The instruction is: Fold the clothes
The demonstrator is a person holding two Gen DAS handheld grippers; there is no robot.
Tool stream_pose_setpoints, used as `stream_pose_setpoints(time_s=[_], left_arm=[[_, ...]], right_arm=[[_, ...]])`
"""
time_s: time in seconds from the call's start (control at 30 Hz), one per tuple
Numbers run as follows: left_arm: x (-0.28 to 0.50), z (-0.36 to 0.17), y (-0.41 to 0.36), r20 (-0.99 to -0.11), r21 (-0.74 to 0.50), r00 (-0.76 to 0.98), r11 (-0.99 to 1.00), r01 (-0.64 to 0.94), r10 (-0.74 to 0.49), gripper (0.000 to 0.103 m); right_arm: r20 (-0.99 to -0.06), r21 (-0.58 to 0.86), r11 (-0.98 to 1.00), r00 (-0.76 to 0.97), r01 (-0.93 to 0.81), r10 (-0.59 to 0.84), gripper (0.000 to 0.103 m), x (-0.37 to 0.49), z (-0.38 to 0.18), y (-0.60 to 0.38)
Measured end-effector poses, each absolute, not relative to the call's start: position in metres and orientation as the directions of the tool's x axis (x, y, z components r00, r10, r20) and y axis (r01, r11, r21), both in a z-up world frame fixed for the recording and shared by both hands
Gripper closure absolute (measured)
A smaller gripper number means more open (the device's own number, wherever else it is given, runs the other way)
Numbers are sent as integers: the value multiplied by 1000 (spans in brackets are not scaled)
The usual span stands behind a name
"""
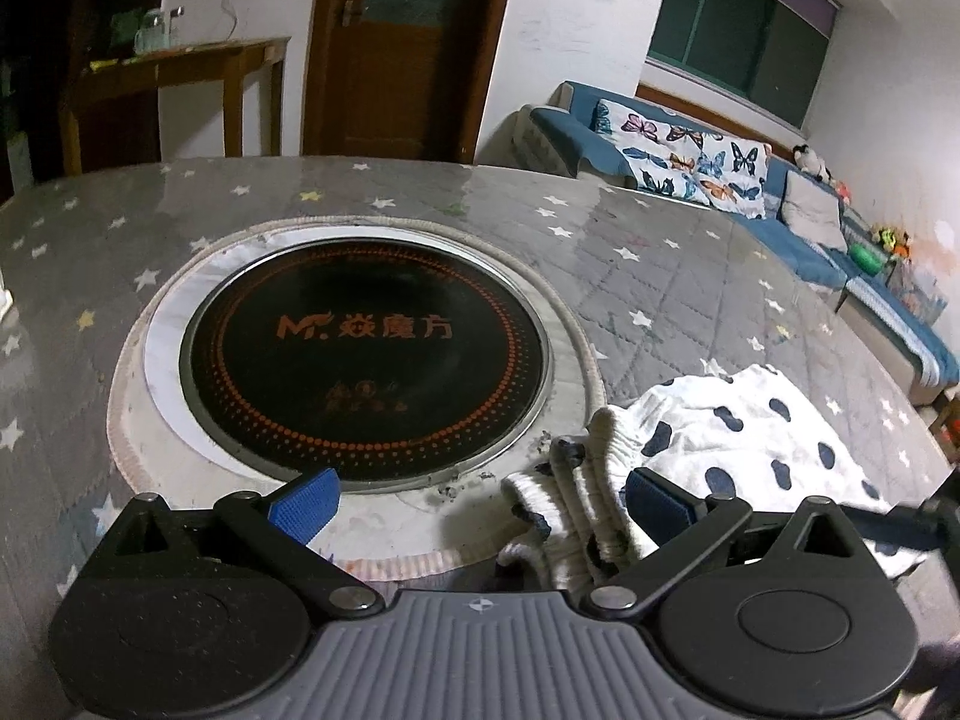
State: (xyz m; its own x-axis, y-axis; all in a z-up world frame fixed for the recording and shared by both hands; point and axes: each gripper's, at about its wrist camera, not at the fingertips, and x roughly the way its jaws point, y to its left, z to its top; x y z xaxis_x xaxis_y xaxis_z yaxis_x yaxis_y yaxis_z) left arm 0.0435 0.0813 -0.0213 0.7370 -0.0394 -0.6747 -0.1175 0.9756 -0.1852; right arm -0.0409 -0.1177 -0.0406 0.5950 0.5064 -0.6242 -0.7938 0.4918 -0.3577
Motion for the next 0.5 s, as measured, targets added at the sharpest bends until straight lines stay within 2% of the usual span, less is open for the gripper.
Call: stream_pose_setpoints(time_s=[0.17, 0.33, 0.5], left_arm=[[42, -22, 86, -682, -233, 727, 966, -112, -80, 0], [42, -24, 89, -687, -315, 710, 943, -103, -152, 0], [41, -27, 93, -690, -408, 690, 905, -119, -220, 0]], right_arm=[[-627, -432, 414, 597, -801, 501, 16, -53, -49, -100], [-637, -469, 367, 595, -804, 491, 38, -59, -56, -90], [-637, -486, 316, 577, -815, 511, 65, -68, -58, -87]])
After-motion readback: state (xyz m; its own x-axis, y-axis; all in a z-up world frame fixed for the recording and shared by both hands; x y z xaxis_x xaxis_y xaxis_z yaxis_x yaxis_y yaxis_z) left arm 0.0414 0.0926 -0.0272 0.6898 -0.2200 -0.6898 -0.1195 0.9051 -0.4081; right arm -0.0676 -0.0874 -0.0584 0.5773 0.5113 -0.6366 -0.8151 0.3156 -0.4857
